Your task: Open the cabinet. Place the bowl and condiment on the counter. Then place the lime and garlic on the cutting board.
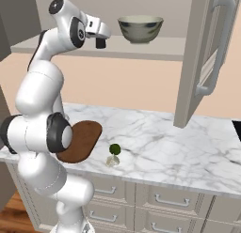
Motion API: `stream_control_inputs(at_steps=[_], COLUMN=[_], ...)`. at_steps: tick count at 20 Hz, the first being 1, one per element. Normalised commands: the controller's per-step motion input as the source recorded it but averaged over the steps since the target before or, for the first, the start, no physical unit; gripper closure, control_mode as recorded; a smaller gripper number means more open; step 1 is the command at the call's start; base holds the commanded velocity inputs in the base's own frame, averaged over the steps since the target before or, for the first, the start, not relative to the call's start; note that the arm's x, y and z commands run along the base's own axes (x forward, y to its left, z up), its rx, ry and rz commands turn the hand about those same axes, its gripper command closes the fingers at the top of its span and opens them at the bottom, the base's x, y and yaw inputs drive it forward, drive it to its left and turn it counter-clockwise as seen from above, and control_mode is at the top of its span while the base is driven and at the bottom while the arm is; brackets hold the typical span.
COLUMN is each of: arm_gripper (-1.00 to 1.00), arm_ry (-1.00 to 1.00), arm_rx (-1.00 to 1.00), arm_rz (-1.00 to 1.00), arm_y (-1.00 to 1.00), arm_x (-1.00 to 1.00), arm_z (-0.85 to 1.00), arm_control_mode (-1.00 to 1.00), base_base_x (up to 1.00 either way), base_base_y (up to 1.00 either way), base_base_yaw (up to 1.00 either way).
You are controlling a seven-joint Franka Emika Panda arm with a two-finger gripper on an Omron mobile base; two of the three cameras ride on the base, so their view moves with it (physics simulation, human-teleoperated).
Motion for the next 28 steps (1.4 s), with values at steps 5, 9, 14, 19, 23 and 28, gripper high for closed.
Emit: stream_control_inputs(at_steps=[5, 9, 14, 19, 23, 28], arm_gripper=[-1.00, -1.00, -1.00, 1.00, 1.00, 1.00], arm_ry=[-0.06, -0.03, 0.00, 0.00, -0.02, -0.15], arm_rx=[0.02, 0.03, 0.02, 0.03, 0.01, 0.00], arm_rz=[0.00, 0.00, 0.00, 0.00, 0.00, 0.01], arm_y=[-0.02, -0.06, -0.06, -0.04, 0.00, -0.04], arm_x=[0.21, 0.20, 0.19, 0.01, -0.21, -0.98], arm_z=[-0.07, -0.09, -0.11, -0.01, 0.00, 0.00], arm_control_mode=[-1.00, -1.00, -1.00, -1.00, -1.00, -1.00], base_base_x=[0.00, 0.00, 0.00, 0.00, 0.00, 0.00], base_base_y=[0.00, 0.00, 0.00, 0.00, 0.00, 0.00], base_base_yaw=[0.00, 0.00, 0.00, 0.00, 0.00, 0.00])
